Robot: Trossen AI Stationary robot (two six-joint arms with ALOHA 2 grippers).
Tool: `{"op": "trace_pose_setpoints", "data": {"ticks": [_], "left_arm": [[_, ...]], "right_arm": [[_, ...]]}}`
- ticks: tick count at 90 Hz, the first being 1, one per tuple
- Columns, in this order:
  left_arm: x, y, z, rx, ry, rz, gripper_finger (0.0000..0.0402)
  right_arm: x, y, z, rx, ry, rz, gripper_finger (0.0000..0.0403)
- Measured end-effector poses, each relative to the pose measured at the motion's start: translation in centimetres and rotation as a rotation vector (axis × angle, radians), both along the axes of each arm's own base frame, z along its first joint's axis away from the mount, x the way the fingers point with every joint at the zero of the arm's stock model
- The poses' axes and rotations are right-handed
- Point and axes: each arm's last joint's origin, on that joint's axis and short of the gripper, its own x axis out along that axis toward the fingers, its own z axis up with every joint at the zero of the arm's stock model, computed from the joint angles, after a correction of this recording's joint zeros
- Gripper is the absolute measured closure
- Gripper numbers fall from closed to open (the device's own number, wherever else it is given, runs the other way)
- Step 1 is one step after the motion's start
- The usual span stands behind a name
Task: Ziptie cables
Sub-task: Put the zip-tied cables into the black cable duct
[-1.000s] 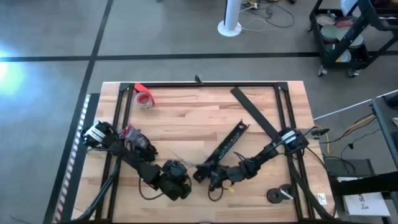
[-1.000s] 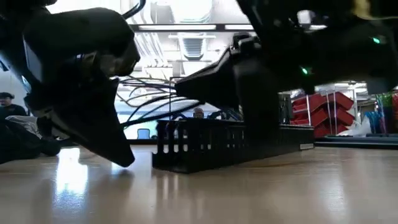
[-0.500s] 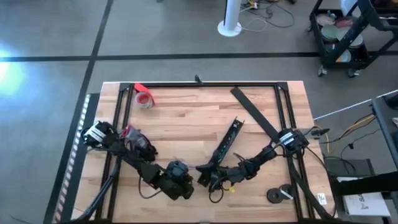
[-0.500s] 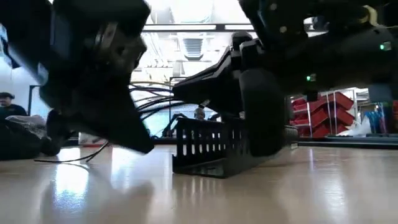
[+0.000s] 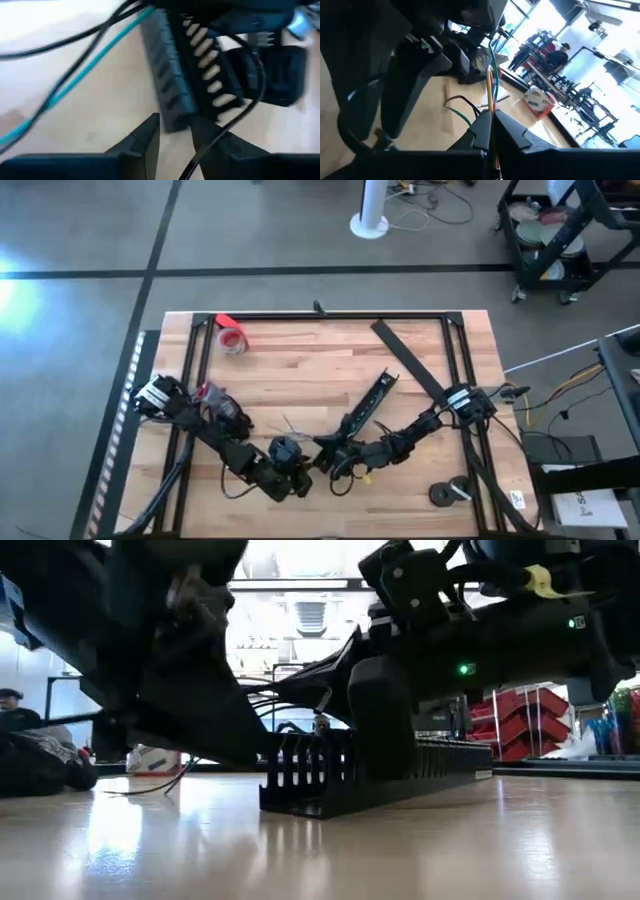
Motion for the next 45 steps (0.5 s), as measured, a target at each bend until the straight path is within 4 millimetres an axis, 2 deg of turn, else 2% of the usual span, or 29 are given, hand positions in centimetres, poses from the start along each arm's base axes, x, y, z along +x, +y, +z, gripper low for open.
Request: {"op": "trace_pose_setpoints", "data": {"ticks": [11, 24, 34, 45], "left_arm": [[-0.1, 0.2, -0.3, 0.013, -0.011, -0.009, 0.0300], [0.3, 0.1, -2.0, 0.096, 0.003, -0.006, 0.0305], [0.4, 0.2, -3.4, 0.232, 0.020, 0.007, 0.0314], [0.8, 0.2, -3.6, 0.385, -0.003, 0.007, 0.0325]], "right_arm": [[0.5, -0.5, 0.3, 0.000, -0.012, -0.044, 0.0403], [1.2, -0.7, 0.8, 0.009, -0.032, -0.052, 0.0403], [1.3, -0.6, 0.9, 0.013, -0.037, -0.046, 0.0403], [1.3, -0.7, 0.8, 0.017, -0.025, -0.048, 0.0403]]}}
